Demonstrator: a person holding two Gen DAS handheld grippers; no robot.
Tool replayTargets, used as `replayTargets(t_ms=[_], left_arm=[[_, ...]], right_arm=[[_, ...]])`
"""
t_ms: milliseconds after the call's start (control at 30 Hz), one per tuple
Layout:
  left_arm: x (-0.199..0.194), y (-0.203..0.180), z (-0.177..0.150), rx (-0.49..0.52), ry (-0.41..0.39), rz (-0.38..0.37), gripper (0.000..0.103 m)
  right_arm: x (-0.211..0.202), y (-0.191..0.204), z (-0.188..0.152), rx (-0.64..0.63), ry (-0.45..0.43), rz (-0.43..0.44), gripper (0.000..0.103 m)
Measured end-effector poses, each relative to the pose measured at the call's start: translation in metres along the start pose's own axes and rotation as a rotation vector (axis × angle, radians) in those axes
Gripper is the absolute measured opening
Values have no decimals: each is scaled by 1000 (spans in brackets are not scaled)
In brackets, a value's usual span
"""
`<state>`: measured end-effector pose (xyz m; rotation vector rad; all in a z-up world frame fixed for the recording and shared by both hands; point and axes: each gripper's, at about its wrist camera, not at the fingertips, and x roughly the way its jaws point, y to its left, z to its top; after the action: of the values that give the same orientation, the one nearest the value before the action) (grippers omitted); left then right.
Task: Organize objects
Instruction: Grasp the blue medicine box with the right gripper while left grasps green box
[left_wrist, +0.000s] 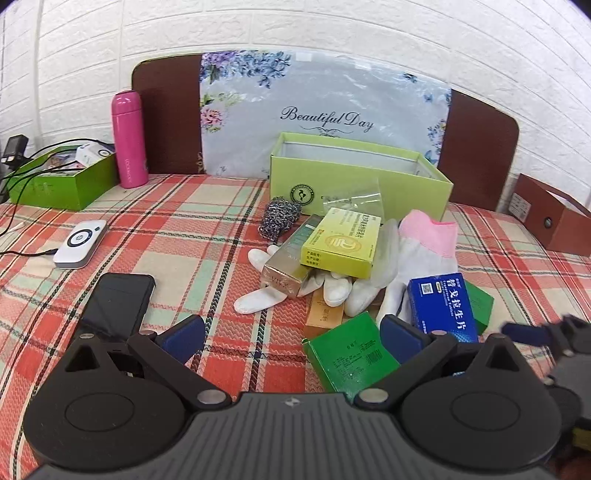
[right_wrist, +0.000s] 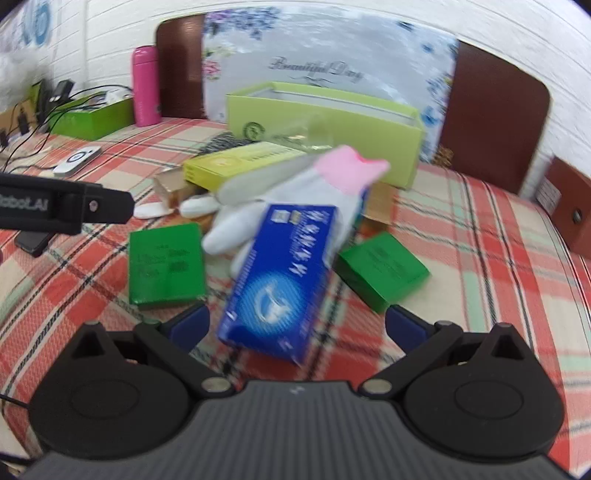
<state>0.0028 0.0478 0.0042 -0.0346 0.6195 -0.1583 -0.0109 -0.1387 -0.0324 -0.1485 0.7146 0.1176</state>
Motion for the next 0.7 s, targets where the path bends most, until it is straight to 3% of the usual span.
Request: replayTargets(t_ms=[100, 133, 167, 200, 367, 467, 500, 533, 700], left_arm=[[3, -1, -2, -3, 18, -42, 103], [5, -4, -2, -7, 26, -50, 103], [8, -6, -3, -11, 32, -58, 103], [11, -9, -4, -17, 41, -66, 103], [43, -26, -6, -35, 109, -85, 102], [68, -32, -6, -36, 149, -71, 89], [75, -32, -7, -36, 163, -69, 76], [83, -31, -9, -31, 186, -69, 73], [58, -20, -11, 33, 181, -89, 72]], right_arm=[[15, 13, 4, -62, -17, -26, 101], [19, 15, 4, -79, -21, -36, 87], [20, 14, 4, -86, -25, -48, 64], [19, 9, 2, -72, -26, -49, 60], [3, -34, -11, 23, -32, -67, 58], [-7, -52, -27, 57, -9, -55, 58], [-9, -55, -31, 64, -1, -46, 58], [-10, -56, -34, 70, 3, -39, 58], [-10, -50, -34, 52, -10, -25, 60]])
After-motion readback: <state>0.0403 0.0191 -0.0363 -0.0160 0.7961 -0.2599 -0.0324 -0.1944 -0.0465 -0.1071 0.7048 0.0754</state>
